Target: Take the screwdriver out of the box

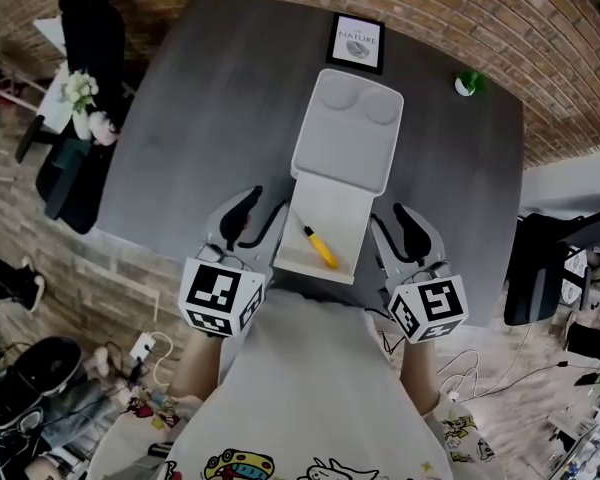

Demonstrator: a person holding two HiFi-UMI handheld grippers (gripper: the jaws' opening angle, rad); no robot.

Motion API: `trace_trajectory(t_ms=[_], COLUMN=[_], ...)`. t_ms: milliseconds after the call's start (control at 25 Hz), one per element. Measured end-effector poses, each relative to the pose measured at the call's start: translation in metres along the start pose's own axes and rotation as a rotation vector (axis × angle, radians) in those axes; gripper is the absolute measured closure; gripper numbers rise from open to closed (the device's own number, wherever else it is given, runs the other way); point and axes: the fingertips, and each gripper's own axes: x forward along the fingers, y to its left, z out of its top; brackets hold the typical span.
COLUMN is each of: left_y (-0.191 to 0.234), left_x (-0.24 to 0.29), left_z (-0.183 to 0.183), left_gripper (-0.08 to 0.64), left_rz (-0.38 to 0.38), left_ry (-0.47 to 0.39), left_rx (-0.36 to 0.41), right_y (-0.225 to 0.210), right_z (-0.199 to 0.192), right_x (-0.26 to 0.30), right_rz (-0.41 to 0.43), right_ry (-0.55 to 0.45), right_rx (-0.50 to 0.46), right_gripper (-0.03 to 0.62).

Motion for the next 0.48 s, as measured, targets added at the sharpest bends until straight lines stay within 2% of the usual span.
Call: trace_trajectory(t_ms=[480], left_y=[-0.005], left_x=[0.001], left_z=[-0.012], left_gripper=[0.397], left_rz=[-0.023], left_ry=[0.027], left_rx=[-0.012], right_y=[0.024], right_z=[-0.025], right_x=[0.015], right_rz=[0.084], right_ry=[0.091], right_rx=[-0.001], right_gripper=[0.425])
